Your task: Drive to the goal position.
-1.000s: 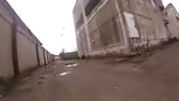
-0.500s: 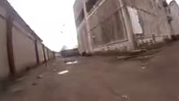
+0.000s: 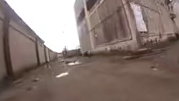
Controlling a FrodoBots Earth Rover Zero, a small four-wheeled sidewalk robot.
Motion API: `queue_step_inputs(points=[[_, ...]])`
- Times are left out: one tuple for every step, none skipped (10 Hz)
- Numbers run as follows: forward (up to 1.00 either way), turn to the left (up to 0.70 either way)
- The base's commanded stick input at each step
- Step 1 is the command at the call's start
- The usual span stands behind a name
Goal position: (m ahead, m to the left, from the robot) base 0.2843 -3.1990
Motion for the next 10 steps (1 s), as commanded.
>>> queue_step_inputs(points=[[0.00,-0.85],[0.00,-0.85],[0.00,-0.85],[0.00,-0.85],[0.00,-0.85],[0.00,-0.85],[0.00,-0.85],[0.00,-0.85],[0.00,-0.85],[0.00,-0.85]])
